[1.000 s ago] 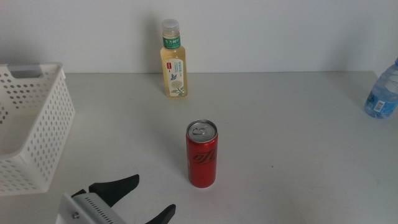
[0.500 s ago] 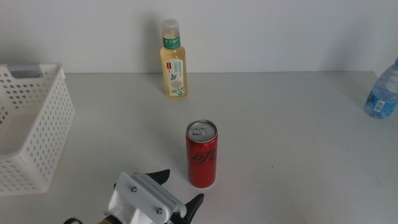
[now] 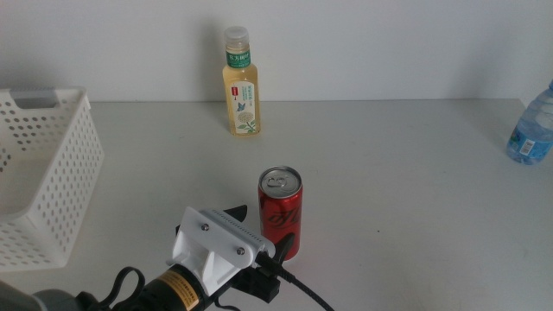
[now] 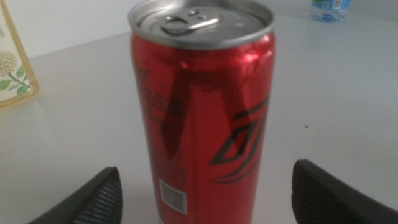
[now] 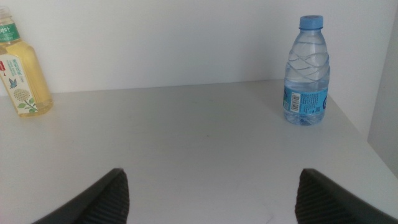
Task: Use arms to grab the bottles and put them into the dustbin to the left of the table.
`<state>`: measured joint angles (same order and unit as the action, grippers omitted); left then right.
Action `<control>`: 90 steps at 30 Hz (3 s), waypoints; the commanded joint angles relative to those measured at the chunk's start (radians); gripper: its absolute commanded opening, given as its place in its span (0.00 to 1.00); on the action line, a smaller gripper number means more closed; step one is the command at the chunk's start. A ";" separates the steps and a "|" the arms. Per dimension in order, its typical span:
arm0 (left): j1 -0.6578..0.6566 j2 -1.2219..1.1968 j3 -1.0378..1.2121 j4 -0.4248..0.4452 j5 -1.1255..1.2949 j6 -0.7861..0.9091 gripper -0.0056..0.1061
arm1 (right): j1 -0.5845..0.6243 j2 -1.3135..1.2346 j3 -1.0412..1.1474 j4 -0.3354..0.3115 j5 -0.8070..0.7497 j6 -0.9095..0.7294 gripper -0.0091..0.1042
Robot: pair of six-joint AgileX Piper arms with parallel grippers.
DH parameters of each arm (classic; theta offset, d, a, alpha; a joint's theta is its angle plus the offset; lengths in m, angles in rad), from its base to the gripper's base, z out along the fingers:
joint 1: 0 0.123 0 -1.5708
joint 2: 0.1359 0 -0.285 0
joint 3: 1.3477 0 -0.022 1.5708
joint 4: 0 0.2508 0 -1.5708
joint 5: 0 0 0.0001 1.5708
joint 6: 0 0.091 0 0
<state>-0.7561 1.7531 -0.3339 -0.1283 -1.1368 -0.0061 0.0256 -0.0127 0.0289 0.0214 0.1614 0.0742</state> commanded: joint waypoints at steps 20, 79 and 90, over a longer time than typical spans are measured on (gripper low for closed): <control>0.091 0.144 -0.247 0.187 -0.092 -0.126 0.85 | -0.005 -0.023 -0.010 -0.012 -0.074 -0.015 0.74; 0.827 -0.287 -1.208 0.018 2.233 0.295 0.12 | -0.005 -0.023 -0.010 -0.012 -0.074 -0.015 0.74; 1.045 -0.074 -1.312 0.018 2.242 0.324 0.12 | -0.005 -0.023 -0.010 -0.012 -0.074 -0.015 0.74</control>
<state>0.2746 1.7032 -1.6043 -0.0971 1.1516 0.3090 0.0256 -0.0127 0.0289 0.0214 0.1614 0.0722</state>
